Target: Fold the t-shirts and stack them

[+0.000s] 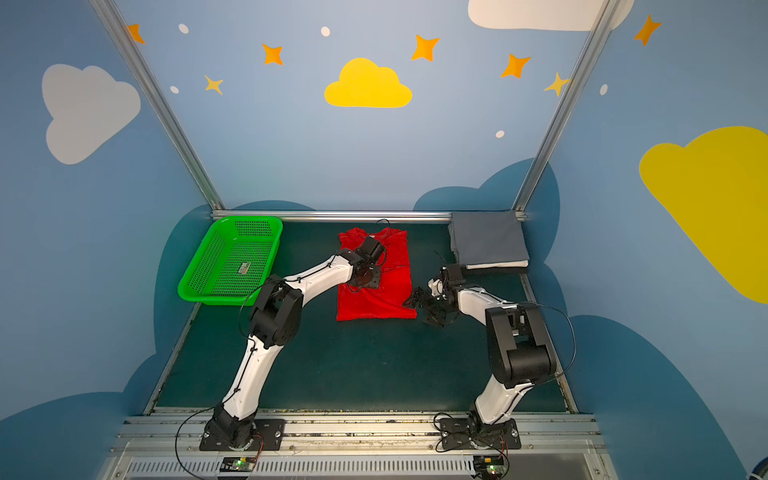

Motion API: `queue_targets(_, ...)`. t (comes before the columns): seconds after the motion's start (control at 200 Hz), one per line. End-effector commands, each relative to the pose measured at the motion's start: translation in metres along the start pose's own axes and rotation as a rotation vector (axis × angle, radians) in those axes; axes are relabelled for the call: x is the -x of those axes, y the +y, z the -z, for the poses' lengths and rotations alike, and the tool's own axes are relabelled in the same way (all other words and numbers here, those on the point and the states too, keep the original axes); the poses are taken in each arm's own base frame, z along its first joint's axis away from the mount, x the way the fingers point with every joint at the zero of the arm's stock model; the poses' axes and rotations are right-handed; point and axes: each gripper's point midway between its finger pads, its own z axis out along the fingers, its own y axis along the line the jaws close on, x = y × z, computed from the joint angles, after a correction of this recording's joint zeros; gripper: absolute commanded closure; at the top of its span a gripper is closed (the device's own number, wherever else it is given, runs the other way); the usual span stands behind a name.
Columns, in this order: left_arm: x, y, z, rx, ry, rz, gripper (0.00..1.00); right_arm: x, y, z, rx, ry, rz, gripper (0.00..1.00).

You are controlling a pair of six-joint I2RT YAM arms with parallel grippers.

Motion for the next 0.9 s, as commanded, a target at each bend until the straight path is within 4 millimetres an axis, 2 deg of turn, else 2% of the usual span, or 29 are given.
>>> queue_targets(0.0,0.016,0.024,-0.004,0.069,-0.011,-0.018,0.49,-0.013,-0.012,-0.006,-0.021,0.041,-0.013,0.03)
queue_targets(0.125,0.038,0.044,-0.008,0.102,-0.044,0.022,0.48,-0.015,-0.014,-0.007,-0.025,0.044,-0.018,0.03)
queue_targets(0.22,0.057,0.056,-0.003,0.119,-0.082,0.049,0.46,-0.016,-0.014,-0.007,-0.02,0.041,-0.015,0.02)
queue_targets(0.325,0.071,0.059,0.011,0.115,-0.115,0.064,0.41,-0.017,-0.015,-0.004,-0.033,0.037,-0.016,0.02)
queue_targets(0.44,0.076,0.061,0.035,0.106,-0.147,0.084,0.28,-0.019,-0.017,-0.005,-0.041,0.043,-0.024,0.03)
queue_targets(0.561,0.066,0.058,0.057,0.041,-0.173,0.124,0.15,-0.021,-0.017,-0.008,-0.021,0.053,-0.037,0.02)
queue_targets(0.651,0.056,0.058,0.076,-0.003,-0.194,0.164,0.1,-0.023,-0.015,-0.011,0.006,0.062,-0.05,0.03)
queue_targets(0.781,0.036,0.064,0.099,-0.053,-0.212,0.23,0.07,-0.026,-0.02,-0.014,-0.004,0.067,-0.08,0.03)
queue_targets(0.896,0.007,0.073,0.11,-0.081,-0.196,0.278,0.06,-0.028,-0.027,-0.016,-0.028,0.067,-0.1,0.03)
